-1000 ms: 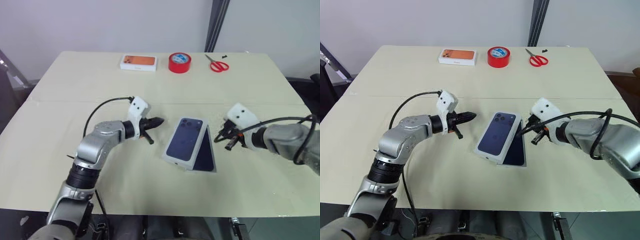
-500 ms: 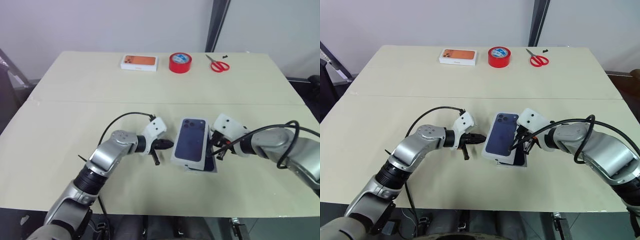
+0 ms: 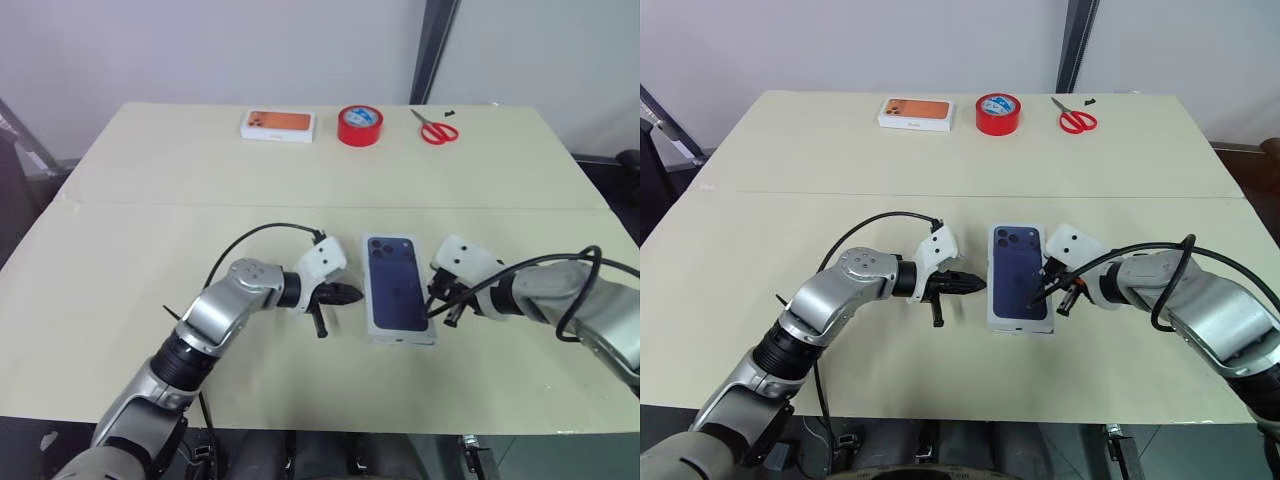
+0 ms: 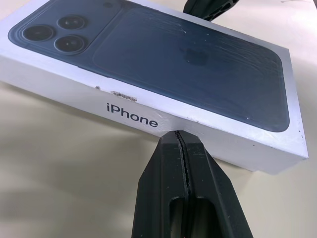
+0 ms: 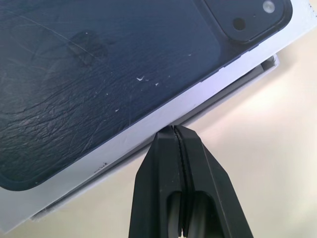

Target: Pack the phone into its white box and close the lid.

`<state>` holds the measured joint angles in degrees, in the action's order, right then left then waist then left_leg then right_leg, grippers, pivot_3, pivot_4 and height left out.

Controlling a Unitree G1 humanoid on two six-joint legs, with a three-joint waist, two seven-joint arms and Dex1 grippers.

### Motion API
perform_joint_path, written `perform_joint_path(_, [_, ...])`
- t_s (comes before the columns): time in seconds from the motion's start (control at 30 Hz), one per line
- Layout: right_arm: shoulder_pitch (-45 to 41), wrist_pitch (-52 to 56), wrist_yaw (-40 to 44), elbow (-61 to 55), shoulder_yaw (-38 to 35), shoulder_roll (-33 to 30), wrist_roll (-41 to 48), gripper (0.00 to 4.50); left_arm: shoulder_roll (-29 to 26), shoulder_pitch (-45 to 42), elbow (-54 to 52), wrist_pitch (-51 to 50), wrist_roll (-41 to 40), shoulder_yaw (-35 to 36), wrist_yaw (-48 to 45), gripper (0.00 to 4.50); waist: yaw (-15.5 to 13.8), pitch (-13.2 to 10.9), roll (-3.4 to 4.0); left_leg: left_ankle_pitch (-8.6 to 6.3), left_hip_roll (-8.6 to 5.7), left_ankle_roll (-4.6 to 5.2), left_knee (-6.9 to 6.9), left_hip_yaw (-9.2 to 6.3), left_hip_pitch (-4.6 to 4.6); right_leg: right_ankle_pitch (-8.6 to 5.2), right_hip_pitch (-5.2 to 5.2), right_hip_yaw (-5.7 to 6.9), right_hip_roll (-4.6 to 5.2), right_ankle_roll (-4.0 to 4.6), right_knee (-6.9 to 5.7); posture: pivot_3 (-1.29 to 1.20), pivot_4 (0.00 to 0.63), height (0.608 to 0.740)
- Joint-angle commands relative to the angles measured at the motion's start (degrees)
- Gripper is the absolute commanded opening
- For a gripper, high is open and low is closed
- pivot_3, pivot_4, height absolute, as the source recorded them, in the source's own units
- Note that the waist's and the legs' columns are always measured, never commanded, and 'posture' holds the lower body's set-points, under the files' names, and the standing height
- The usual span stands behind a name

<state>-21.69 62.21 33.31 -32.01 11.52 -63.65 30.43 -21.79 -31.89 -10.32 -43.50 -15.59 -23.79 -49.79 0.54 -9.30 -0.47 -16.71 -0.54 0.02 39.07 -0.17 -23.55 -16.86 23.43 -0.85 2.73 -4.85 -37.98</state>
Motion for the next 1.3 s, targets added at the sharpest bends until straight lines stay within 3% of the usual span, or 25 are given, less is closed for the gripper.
perform_joint_path(0.03, [0.2,0.3,1.0,-2.5,-2.2,0.4,-0.6,0.01,0.6,-1.6,-2.2,-0.1,-0.4,-0.7,-0.6,0.00,0.0,0.0,0.00,0.00,0.00,0.00,0.00,0.00,0.00,0.00,0.00,0.00,0.00,0.00,0.00,0.00,0.150,0.729])
perform_joint_path(1.3, [3.6,2.2,4.2,-4.7,-3.1,0.3,-4.2,0.01,1.5,-2.5,-1.5,-1.1,0.3,-2.4,-0.4,0.00,0.0,0.0,0.00,0.00,-0.02,0.00,0.03,0.00,0.01,0.00,-0.02,0.00,-0.03,-0.01,-0.02,0.00,0.150,0.729])
